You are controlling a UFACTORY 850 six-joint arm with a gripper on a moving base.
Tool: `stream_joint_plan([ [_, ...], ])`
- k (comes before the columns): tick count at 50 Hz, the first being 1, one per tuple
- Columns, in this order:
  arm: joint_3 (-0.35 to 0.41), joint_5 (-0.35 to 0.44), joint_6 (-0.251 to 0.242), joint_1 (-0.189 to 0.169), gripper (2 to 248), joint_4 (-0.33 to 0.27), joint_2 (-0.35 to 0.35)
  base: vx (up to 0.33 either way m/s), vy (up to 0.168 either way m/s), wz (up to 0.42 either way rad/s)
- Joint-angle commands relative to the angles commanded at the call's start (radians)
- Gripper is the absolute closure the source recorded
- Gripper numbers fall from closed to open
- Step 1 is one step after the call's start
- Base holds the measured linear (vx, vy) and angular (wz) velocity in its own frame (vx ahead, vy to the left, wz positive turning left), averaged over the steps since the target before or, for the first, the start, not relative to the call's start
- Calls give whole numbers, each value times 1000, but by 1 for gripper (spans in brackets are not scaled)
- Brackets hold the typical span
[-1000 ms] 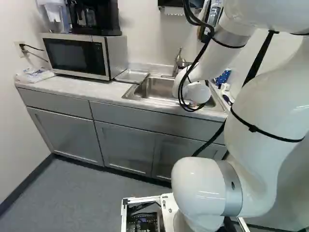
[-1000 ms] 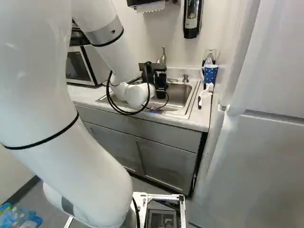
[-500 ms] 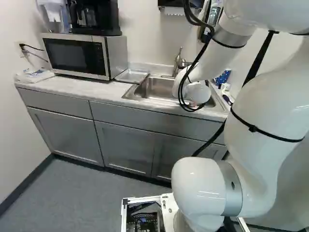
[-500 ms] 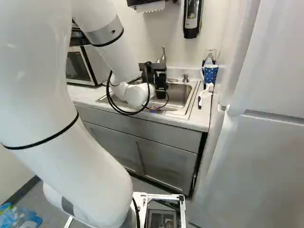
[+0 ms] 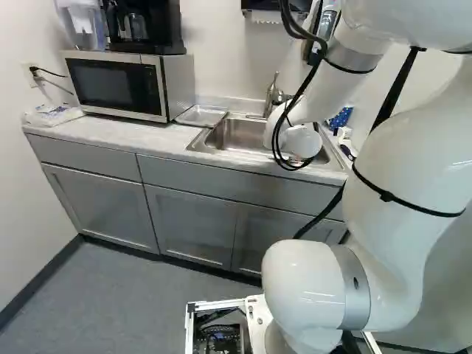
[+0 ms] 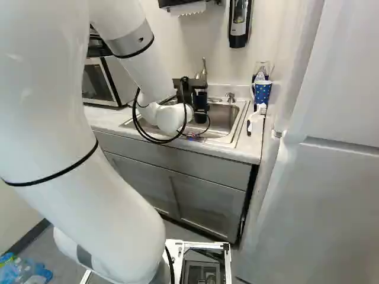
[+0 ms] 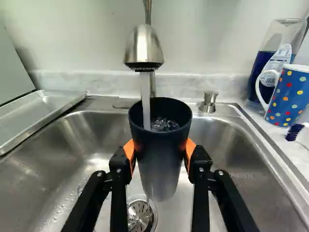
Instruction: Rinse the cup and place it in the tray
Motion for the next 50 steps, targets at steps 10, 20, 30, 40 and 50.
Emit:
stream_joint_plan([
  [10,3,0,0,7,130,0,2,0,0,0],
  [20,5,0,0,15,130,0,5,0,0,0],
  [30,5,0,0,28,130,0,5,0,0,0],
  [40,-8,0,0,50,130,0,-8,0,0,0],
  [50,-28,0,0,80,130,0,-22,0,0,0],
])
